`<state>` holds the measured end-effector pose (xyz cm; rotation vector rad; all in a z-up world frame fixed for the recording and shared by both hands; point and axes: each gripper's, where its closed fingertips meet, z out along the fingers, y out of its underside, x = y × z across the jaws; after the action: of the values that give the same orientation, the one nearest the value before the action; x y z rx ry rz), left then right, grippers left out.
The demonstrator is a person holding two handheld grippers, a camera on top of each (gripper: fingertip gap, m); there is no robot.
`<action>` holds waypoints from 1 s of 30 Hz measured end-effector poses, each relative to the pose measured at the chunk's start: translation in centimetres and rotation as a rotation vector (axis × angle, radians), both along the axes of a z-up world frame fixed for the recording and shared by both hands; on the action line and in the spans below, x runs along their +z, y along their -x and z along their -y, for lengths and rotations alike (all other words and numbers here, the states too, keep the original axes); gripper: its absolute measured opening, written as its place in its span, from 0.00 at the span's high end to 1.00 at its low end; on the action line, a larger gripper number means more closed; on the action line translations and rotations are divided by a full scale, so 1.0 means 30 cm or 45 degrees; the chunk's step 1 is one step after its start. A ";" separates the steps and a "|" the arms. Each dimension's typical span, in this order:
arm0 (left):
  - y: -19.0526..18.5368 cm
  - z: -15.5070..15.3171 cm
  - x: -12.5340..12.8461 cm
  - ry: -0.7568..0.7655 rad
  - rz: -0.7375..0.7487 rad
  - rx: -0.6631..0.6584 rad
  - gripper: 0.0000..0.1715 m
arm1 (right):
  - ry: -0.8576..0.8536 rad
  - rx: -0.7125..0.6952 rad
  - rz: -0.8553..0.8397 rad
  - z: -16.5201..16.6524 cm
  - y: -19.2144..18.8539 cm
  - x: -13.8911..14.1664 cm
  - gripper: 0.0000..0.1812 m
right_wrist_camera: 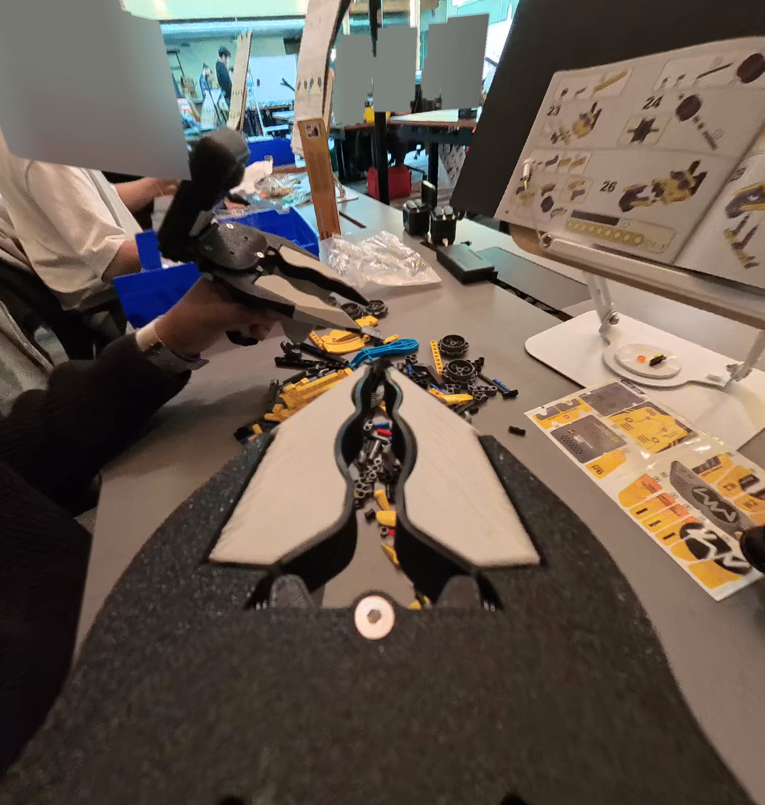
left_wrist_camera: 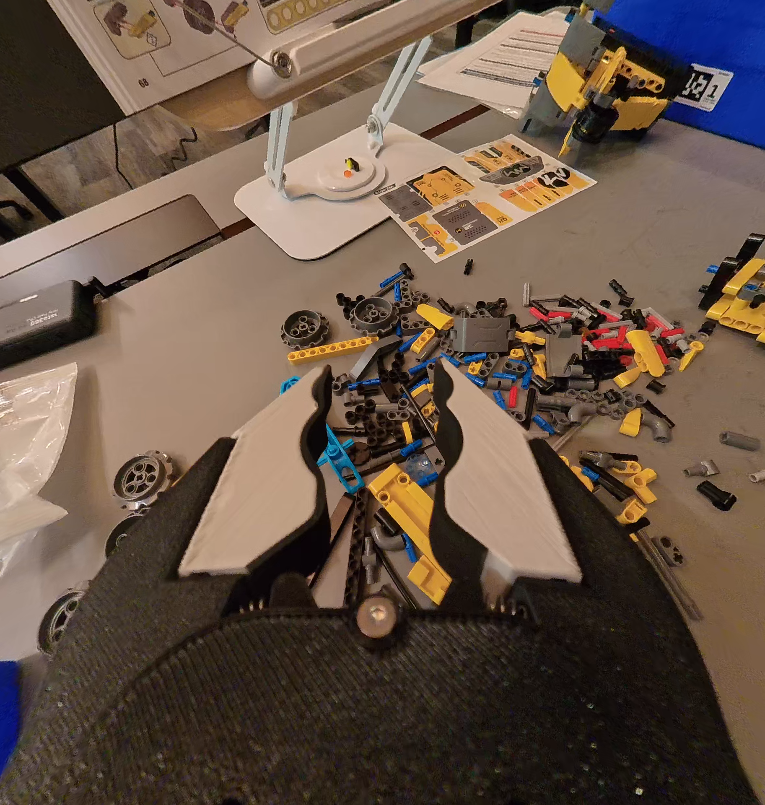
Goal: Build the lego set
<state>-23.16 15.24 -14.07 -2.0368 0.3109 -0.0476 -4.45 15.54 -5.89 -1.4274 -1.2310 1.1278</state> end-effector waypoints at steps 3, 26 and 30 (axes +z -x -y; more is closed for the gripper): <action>-0.003 -0.002 0.013 -0.028 0.013 -0.005 0.74 | 0.028 -0.057 -0.063 0.008 -0.093 0.023 0.98; -0.188 -0.023 0.032 -0.127 0.003 -0.160 0.75 | 0.318 -0.809 0.673 -0.099 -0.825 -0.547 0.98; -0.217 -0.021 0.014 -0.103 -0.037 -0.189 0.75 | 0.352 -0.782 0.663 -0.101 -0.822 -0.552 0.97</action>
<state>-16.65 15.87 -13.65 -1.9333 0.4747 -0.0958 20.20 18.57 -22.45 -2.2107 -0.8710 0.5232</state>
